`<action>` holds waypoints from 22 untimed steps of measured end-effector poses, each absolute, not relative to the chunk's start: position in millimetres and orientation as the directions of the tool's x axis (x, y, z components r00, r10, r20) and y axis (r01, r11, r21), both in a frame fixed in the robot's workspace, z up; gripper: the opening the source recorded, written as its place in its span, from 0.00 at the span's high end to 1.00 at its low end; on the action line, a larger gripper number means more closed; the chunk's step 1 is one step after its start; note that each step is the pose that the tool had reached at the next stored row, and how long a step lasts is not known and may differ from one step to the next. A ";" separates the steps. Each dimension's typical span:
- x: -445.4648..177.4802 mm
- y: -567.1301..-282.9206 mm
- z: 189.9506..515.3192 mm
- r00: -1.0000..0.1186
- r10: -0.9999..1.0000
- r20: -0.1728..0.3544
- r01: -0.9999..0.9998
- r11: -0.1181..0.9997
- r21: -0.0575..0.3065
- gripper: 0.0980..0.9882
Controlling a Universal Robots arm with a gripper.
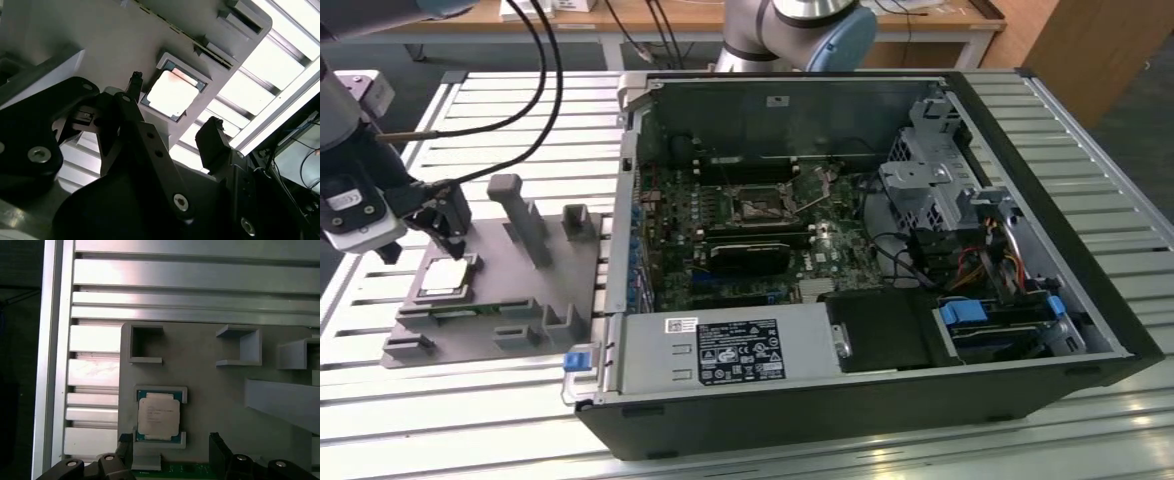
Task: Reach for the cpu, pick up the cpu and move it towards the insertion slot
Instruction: 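Pick up the cpu and move it towards the insertion slot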
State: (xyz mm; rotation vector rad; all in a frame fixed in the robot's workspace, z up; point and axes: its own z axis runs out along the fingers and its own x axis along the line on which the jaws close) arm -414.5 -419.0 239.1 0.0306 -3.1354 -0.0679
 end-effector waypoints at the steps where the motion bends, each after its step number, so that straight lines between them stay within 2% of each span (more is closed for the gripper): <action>1: -415.0 -419.5 238.1 -1.000 -0.020 0.005 -0.019 0.999 0.043 0.32; 22: -422.0 -419.4 208.5 -1.000 -0.019 0.005 -0.019 0.999 0.044 0.32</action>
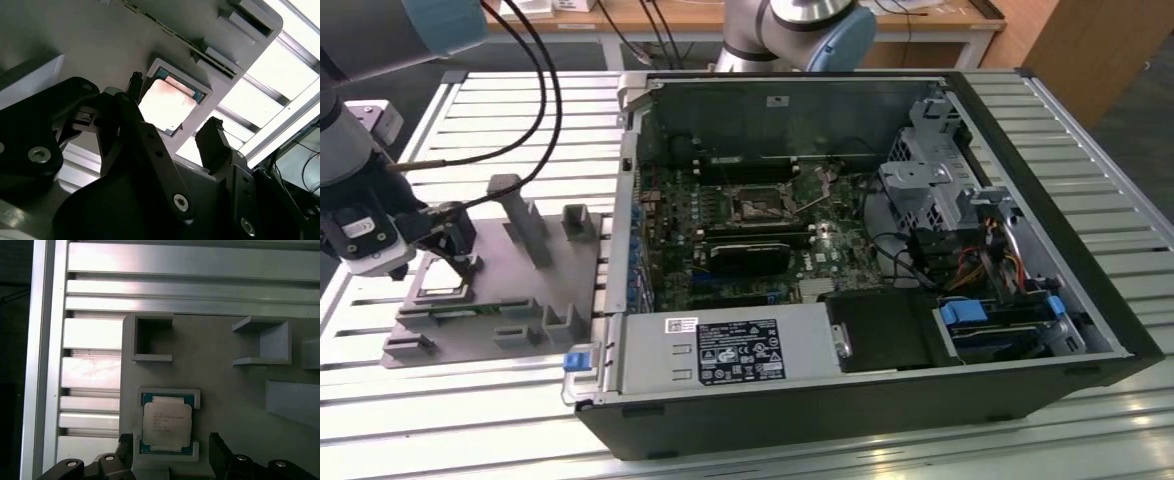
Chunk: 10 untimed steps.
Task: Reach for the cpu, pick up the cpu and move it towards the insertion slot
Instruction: 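Pick up the cpu and move it towards the insertion slot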
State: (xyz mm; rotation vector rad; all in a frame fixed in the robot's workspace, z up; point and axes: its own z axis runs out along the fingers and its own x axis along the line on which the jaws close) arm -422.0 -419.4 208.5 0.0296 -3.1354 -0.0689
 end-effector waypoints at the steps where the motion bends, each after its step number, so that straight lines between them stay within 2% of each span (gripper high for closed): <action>1: -422.1 -418.7 207.1 -1.000 -0.017 0.005 -0.017 0.999 0.043 0.32; 10: -422.3 -415.2 196.0 -1.000 -0.004 0.005 -0.004 0.999 0.041 0.32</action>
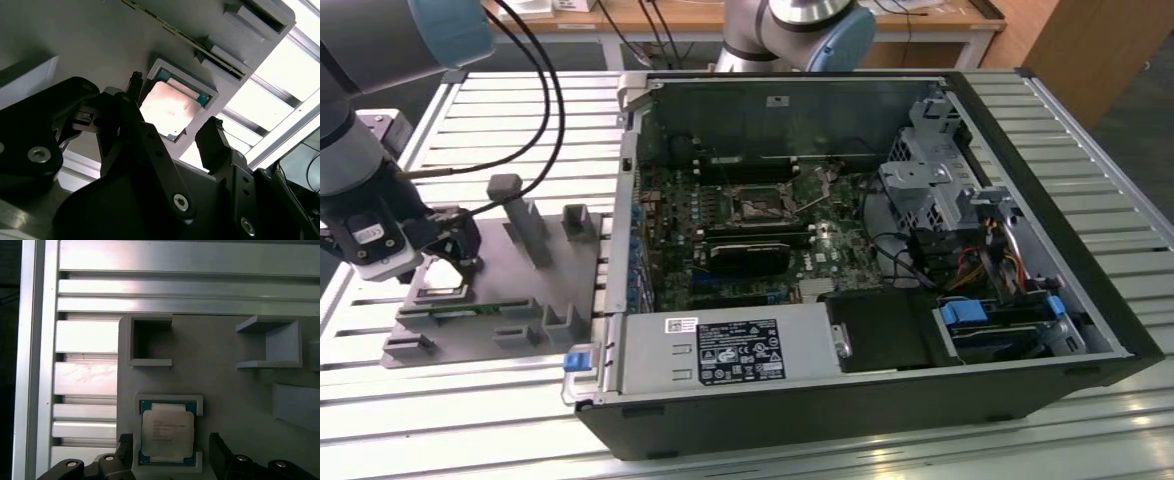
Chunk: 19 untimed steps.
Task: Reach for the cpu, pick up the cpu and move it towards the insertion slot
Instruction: 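Pick up the cpu and move it towards the insertion slot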
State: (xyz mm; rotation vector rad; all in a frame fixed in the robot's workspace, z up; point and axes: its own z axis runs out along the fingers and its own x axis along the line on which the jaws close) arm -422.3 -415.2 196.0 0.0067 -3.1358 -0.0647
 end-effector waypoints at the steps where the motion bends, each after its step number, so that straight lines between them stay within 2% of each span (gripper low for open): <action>1: -422.3 -414.8 194.8 -1.000 -0.004 0.005 -0.004 0.999 0.041 0.32; 11: -422.8 -411.8 186.8 -1.000 0.021 0.005 0.021 0.999 0.041 0.32; 14: -422.9 -411.7 185.6 -1.000 0.021 0.005 0.021 0.999 0.041 0.33; 15: -422.8 -411.6 185.3 -1.000 0.021 0.005 0.021 0.999 0.041 0.41; 19: -422.9 -411.0 184.7 -1.000 0.021 0.005 0.021 0.999 0.041 0.41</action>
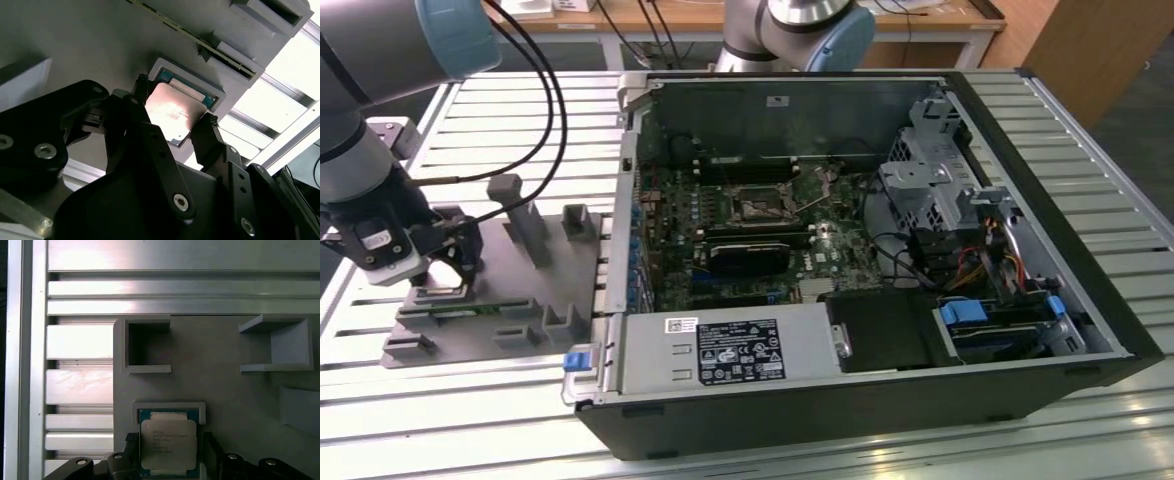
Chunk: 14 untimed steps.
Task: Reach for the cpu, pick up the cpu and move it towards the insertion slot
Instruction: 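Pick up the cpu and move it towards the insertion slot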
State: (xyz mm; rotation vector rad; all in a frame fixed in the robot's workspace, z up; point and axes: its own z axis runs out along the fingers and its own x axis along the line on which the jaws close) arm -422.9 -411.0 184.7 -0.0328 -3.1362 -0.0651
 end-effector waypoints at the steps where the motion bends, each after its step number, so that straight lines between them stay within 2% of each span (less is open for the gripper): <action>1: -422.9 -410.9 184.6 -1.000 0.020 0.005 0.020 0.999 0.041 0.41; 8: -424.1 -410.4 183.7 -1.000 0.014 0.005 0.014 0.999 0.042 0.41; 9: -424.1 -410.4 183.5 -1.000 0.012 0.005 0.013 0.999 0.042 0.43; 10: -424.2 -410.4 183.4 -1.000 0.011 0.006 0.011 0.999 0.042 0.50; 14: -424.1 -410.3 183.1 -1.000 0.006 0.005 0.006 0.999 0.043 0.50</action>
